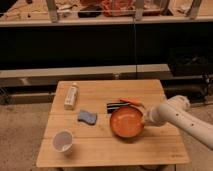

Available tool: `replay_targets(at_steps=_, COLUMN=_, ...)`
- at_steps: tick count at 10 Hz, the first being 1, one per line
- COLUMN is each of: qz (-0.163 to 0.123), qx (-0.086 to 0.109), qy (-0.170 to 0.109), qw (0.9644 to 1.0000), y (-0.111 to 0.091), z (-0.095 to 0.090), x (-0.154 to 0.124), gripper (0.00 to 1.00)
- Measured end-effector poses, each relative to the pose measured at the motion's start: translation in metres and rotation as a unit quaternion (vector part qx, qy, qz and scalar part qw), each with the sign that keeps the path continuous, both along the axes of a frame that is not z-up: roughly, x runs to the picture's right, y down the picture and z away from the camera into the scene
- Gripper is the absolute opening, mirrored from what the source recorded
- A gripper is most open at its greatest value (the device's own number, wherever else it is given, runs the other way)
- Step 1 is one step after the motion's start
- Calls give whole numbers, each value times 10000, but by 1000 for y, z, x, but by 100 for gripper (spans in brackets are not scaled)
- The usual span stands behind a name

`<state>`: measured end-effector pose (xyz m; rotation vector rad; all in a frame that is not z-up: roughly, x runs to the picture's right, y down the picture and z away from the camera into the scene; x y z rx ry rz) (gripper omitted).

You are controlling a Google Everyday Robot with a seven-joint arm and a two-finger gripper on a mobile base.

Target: Drag the ceramic bowl in a circle

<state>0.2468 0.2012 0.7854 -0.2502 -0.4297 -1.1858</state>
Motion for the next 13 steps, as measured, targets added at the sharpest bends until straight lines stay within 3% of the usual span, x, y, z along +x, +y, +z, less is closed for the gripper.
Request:
replay_targets(at_steps=3, qz=461, qx=114, qy=404, qw=9981, y=26, z=-36, x=51, gripper=0)
replay_targets(at_steps=5, qz=537, qx=128, qy=494, qw=9973, y=43, z=-54, x=55, gripper=0)
replay_targets(at_steps=9, qz=263, qx=12, qy=384, qw=9989, y=75, z=-81, x=11, gripper=0)
replay_targets(at_steps=13, qz=-207, qx=-237, qy=-31, qw=9995, y=98, z=-81, x=-63, gripper=0)
